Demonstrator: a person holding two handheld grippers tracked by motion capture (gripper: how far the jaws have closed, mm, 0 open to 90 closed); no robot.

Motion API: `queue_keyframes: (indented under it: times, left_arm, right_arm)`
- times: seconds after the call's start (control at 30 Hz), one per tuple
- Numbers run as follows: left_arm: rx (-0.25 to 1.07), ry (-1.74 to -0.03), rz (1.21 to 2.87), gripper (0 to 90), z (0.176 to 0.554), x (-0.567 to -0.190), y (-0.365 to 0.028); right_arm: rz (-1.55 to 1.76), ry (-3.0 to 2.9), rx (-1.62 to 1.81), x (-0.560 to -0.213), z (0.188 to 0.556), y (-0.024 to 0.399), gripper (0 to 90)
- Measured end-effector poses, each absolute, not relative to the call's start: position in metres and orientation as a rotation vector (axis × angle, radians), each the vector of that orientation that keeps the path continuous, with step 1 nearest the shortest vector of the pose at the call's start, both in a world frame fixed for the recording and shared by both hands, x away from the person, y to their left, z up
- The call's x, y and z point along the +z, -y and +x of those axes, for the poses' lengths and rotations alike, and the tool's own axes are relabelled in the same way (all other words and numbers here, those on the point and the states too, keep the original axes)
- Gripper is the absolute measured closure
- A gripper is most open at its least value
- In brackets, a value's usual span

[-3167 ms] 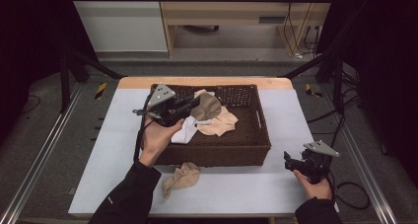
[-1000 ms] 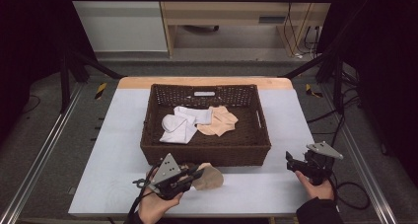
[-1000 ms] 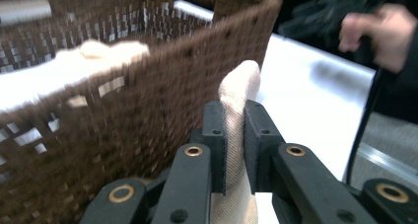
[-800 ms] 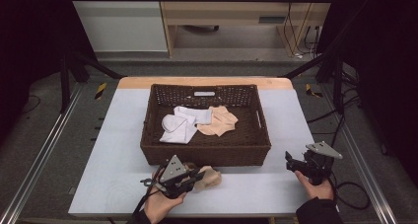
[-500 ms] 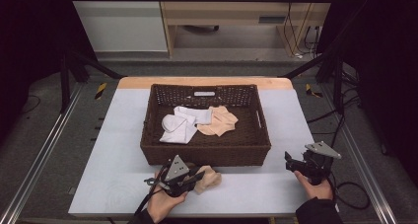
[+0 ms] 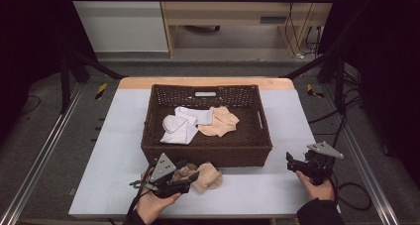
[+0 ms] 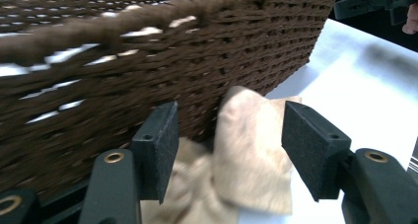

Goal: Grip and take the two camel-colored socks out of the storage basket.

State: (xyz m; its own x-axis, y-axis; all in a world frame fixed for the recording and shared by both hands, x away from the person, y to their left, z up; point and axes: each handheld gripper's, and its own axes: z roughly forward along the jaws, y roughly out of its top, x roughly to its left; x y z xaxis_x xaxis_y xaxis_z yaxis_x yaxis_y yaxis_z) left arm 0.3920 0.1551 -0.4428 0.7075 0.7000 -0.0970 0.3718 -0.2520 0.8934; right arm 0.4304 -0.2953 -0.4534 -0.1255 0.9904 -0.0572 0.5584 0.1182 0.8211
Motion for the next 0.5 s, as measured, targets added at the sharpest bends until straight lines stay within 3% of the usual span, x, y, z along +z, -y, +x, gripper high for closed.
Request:
queue_keyframes:
  times: [0.5]
  left_arm:
    - [0.547,-1.046,1.831,31.6,0.390,-0.459,-0.242]
  right_arm:
    - [1.516,-1.746,0.869,-0.452,0.431,0.299,5.6]
